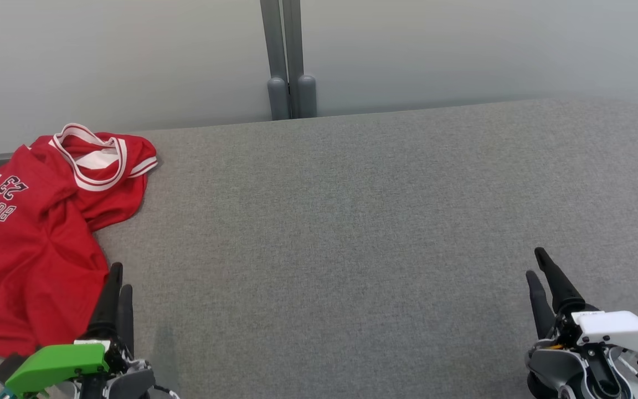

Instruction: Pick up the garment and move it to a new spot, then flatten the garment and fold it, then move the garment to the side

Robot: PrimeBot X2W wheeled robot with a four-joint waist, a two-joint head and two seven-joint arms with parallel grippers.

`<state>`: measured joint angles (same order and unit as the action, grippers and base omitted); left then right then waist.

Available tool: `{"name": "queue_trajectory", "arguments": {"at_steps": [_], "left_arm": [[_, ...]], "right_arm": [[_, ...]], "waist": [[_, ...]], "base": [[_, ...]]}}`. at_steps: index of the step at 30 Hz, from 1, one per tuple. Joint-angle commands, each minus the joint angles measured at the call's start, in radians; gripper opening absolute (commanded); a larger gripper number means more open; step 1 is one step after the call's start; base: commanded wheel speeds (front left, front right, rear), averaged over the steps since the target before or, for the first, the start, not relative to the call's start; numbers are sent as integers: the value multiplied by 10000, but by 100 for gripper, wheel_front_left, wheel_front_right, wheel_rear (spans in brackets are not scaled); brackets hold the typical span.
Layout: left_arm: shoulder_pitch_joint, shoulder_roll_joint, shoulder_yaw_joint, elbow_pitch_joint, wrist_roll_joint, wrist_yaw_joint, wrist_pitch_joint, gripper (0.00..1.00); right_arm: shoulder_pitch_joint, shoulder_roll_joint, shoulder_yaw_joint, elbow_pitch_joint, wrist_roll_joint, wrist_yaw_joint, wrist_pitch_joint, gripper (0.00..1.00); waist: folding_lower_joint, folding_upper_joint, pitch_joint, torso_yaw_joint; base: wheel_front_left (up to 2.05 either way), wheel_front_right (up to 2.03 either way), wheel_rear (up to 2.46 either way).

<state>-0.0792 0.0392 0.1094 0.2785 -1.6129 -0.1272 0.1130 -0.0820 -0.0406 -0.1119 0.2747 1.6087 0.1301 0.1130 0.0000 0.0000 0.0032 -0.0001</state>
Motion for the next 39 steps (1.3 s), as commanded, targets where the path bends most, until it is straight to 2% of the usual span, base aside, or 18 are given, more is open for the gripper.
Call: {"name": "queue_trajectory", "arguments": {"at_steps": [1,6,11,26,39], "left_arm": [[-21,6,-45,-52,2,-1,-46,100],[-4,31,-295,-98,153,-3,-287,100],[-50,112,-548,-24,701,-6,-563,100],[11,85,-653,-155,4140,6,-1213,100],[226,196,-1177,-425,6612,-19,-1695,100]], "right_arm": [[-19,-13,30,-66,-8,0,-62,100],[30,-39,150,-165,-307,1,-317,100],[52,-68,199,-374,-1244,1,-565,100],[181,-229,621,-1001,-5117,3,-1216,100],[246,-373,726,-903,-7645,4,-1696,100]], "waist": [[0,0,2,2],[0,0,1,25],[0,0,-1,55],[0,0,-40,89],[0,0,-72,78]], "base": [[0,0,0],[0,0,0],[0,0,0],[0,0,0],[0,0,0]]}}
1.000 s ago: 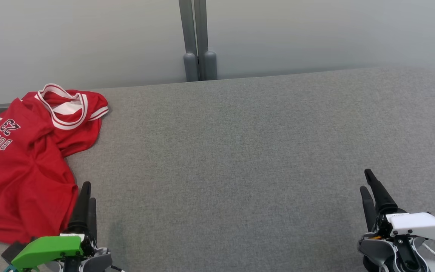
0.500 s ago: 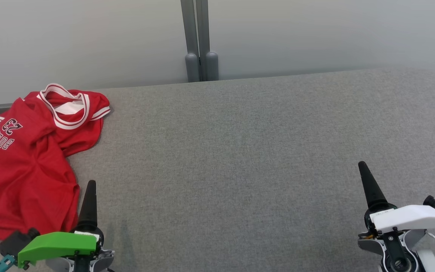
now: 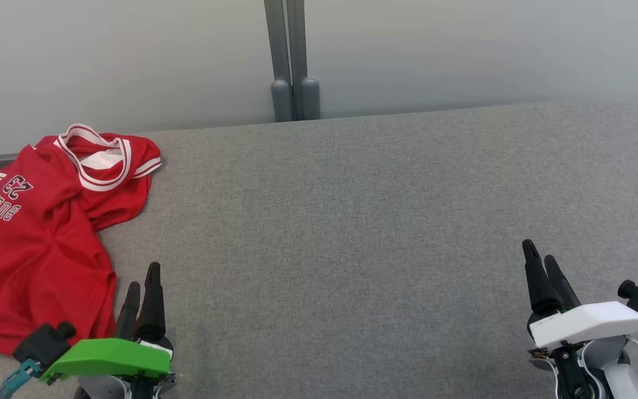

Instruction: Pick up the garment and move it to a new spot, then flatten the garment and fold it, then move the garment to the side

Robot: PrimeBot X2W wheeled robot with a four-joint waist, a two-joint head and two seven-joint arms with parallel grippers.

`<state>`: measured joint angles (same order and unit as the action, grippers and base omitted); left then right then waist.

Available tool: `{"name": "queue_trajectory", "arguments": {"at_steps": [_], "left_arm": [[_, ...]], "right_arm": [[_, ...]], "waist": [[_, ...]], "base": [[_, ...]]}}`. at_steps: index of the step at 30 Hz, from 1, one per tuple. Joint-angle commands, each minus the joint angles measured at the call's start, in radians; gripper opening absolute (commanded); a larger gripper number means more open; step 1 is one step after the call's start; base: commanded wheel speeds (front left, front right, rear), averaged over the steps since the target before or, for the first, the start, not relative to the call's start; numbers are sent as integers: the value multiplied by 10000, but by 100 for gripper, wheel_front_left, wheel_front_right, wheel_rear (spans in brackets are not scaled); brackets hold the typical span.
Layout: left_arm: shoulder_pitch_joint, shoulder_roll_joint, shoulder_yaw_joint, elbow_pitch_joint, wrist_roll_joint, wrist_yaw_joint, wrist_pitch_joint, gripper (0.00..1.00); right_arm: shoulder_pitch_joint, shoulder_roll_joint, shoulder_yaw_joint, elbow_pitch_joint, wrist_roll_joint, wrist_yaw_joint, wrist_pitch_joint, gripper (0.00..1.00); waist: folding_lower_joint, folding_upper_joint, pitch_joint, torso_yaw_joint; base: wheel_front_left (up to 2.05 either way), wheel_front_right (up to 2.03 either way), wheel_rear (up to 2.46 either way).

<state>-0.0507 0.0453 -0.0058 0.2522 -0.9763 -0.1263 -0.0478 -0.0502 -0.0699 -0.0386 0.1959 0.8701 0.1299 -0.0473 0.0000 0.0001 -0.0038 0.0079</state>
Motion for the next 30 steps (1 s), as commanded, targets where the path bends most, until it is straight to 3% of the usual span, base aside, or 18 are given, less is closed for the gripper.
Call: {"name": "queue_trajectory", "arguments": {"at_steps": [1,30], "left_arm": [[-36,169,-70,-165,420,-30,-123,100],[249,698,-499,-196,4187,-42,-997,100]], "right_arm": [[-63,-85,6,-89,-428,6,-131,100],[32,-273,-50,287,-4031,8,-1001,100]], "waist": [[0,-1,-8,-3],[0,-1,-74,-39]], "base": [[0,0,0],[0,0,0]]}}
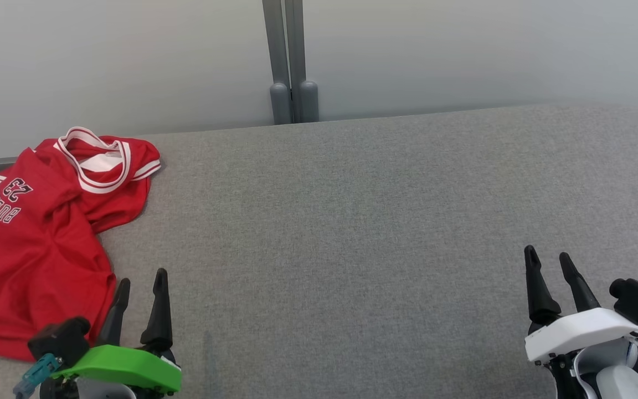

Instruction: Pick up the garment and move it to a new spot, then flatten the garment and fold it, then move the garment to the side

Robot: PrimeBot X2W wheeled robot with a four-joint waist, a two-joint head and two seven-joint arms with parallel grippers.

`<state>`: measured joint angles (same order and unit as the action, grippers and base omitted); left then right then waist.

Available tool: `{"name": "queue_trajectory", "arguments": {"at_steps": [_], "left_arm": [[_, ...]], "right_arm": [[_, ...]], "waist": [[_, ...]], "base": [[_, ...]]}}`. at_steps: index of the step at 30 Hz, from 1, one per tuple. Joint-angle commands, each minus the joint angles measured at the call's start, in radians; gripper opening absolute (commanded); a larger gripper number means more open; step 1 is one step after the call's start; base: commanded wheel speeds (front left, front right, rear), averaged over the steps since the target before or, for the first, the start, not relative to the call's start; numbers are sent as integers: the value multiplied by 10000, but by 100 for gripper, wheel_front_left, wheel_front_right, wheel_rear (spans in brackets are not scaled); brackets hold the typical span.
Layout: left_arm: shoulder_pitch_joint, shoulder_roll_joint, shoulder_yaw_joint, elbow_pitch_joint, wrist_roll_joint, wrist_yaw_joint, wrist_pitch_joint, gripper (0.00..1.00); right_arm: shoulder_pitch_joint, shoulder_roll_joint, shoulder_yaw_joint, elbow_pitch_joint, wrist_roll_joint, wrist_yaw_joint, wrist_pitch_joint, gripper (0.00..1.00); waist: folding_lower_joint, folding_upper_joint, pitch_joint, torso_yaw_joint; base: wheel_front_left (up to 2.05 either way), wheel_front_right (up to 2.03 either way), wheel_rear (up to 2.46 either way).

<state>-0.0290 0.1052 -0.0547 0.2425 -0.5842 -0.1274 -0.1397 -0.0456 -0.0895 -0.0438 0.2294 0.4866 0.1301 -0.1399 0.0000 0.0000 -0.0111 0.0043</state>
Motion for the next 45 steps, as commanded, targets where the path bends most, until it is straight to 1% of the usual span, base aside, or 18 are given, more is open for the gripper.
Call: {"name": "queue_trajectory", "arguments": {"at_steps": [1,16,27,35,40,45], "left_arm": [[38,116,-16,-99,333,-31,-95,100],[192,236,-35,133,1797,-38,-479,100],[306,274,-98,257,2711,-42,-714,100],[330,181,15,414,3084,-38,-873,100],[360,126,-48,542,3040,-40,-964,100],[329,212,-181,642,3147,-42,-1065,100]], "right_arm": [[-11,-83,4,-45,-291,6,-101,100],[99,-182,48,-173,-1652,6,-477,100],[152,-181,-105,-157,-2381,7,-724,100],[206,-90,-245,-129,-2871,8,-873,100],[223,-51,-293,-101,-3125,8,-962,100],[280,-22,-327,-71,-3407,8,-1060,100]], "waist": [[0,0,-5,-10],[0,0,-94,-85],[0,0,-119,50],[0,0,-152,145],[0,0,-166,162],[0,0,-177,150]], "base": [[0,0,0],[0,0,0],[0,0,0],[0,0,0],[0,0,0],[0,0,0]]}}
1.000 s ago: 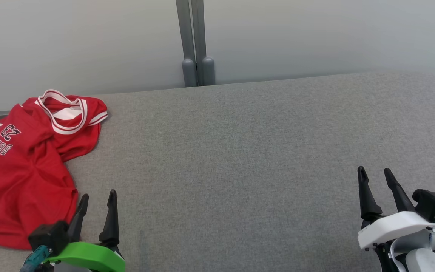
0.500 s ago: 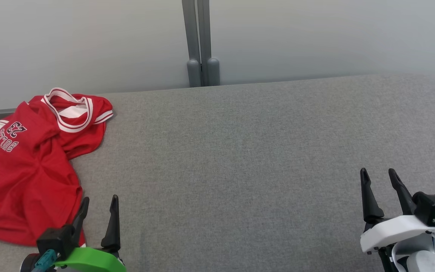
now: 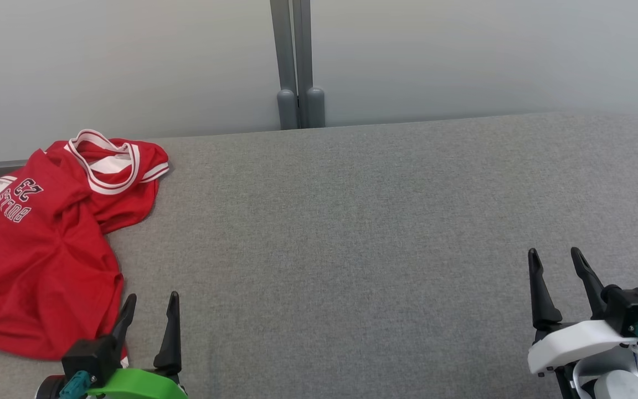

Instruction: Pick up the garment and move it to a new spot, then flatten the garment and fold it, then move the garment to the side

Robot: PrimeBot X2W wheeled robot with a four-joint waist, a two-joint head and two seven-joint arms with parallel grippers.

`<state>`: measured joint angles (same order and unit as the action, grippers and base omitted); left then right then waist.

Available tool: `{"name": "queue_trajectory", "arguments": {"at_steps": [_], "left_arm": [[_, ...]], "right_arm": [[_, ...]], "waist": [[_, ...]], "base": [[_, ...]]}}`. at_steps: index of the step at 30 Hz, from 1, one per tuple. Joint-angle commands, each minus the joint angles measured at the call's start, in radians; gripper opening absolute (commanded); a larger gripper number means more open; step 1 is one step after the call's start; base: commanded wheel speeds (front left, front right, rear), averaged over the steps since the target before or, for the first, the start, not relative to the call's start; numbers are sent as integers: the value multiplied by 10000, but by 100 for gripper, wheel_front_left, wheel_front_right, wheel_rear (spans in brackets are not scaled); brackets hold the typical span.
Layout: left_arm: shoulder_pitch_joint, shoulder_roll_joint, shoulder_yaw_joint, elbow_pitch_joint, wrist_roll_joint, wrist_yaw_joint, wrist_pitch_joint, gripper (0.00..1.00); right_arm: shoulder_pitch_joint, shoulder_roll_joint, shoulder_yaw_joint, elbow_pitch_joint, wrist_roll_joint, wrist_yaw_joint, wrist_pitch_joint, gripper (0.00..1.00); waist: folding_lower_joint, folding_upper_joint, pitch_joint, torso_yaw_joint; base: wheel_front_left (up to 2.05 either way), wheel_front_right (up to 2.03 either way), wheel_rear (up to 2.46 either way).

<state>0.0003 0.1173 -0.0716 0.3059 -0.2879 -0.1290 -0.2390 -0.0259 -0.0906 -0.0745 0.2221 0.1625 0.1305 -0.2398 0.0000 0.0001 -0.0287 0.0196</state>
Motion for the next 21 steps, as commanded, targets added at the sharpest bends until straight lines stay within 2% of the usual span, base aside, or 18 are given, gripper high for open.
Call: {"name": "queue_trajectory", "arguments": {"at_steps": [1,12,21], "left_arm": [[40,107,-24,13,239,-27,-95,100],[141,99,-118,111,894,-30,-293,100],[125,65,-57,231,666,-30,-257,100]], "right_arm": [[106,-10,-31,17,-221,3,-83,100],[228,-3,-106,56,-912,4,-280,100],[261,54,-147,138,-743,4,-261,100]], "waist": [[0,-1,-3,-5],[0,-1,-55,-7],[0,-1,-59,32]], "base": [[0,0,0],[0,0,0],[0,0,0]]}}
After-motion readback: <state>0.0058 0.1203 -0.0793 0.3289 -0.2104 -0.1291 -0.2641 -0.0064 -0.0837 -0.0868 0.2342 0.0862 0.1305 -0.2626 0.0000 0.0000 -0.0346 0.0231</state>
